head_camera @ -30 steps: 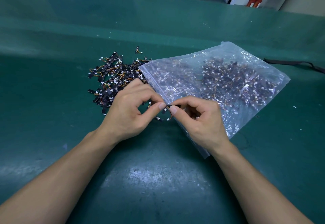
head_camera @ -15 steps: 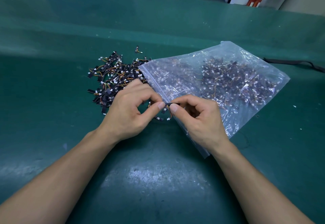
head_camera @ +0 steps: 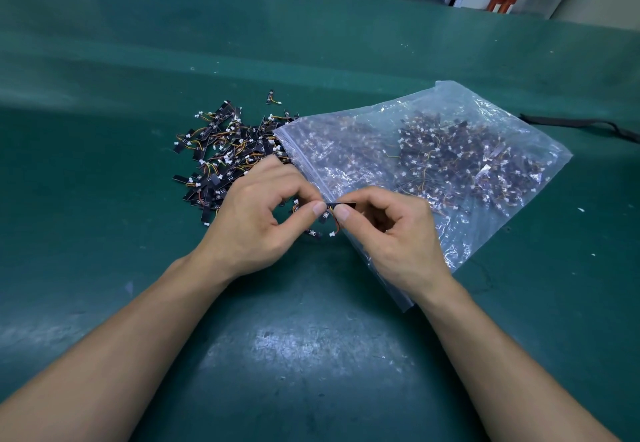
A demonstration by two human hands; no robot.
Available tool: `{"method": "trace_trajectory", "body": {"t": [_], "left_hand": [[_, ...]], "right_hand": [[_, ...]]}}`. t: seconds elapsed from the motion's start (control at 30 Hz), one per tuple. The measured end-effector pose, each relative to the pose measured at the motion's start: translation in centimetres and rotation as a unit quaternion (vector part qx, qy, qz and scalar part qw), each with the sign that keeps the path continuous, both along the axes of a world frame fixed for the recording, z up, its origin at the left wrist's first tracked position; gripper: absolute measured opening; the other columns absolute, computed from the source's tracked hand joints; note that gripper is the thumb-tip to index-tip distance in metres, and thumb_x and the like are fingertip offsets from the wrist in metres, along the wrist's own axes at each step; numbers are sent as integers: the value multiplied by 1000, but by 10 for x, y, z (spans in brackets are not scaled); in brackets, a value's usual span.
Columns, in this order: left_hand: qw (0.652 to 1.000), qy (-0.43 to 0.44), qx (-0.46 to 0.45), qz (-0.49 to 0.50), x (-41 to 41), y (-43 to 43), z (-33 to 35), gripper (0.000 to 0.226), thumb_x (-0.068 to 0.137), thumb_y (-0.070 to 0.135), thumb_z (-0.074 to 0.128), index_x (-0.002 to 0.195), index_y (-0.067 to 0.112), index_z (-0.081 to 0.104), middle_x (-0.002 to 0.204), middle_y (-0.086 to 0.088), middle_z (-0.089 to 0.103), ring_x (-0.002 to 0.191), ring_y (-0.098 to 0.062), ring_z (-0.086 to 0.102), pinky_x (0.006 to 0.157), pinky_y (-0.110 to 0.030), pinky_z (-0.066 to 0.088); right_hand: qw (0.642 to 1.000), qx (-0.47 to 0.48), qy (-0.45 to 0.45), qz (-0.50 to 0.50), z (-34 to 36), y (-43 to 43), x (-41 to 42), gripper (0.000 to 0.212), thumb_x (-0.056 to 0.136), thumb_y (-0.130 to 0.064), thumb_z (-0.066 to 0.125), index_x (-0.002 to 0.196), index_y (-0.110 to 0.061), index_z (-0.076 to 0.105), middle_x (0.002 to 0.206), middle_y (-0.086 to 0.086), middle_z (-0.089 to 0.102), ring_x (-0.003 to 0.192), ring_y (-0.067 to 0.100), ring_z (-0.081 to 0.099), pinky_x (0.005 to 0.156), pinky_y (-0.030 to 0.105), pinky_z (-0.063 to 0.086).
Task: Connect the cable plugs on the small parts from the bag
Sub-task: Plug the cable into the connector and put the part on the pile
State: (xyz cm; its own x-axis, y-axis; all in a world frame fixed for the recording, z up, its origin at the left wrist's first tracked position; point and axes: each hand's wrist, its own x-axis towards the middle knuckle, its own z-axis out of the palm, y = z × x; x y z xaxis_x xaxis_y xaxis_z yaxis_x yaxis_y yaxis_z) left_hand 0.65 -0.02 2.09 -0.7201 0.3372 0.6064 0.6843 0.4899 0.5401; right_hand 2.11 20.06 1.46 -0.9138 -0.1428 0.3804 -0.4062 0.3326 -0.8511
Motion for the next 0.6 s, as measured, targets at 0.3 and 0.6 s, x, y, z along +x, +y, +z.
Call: {"method": "trace_trajectory", "body": {"t": [0.3, 0.6], "left_hand": [[1000, -13, 7, -11, -1, -1, -2, 11, 90, 17, 70, 81, 11, 72, 78, 2, 67, 76, -27, 55, 73, -41, 44], [999, -15, 10, 46, -5, -5, -2, 12, 90, 17, 68, 79, 14, 69, 77, 6, 65, 76, -20, 51, 75, -28, 40]], "right_hand": [[1000, 8, -1, -11, 0, 0, -2, 14, 92, -22, 69, 81, -16, 75, 72, -6, 72, 61, 26, 61, 60, 44, 49], [995, 86, -34, -45, 1, 11, -7, 29, 73, -30, 58, 99, -33, 72, 78, -14, 69, 50, 6, 48, 57, 19, 38]]}}
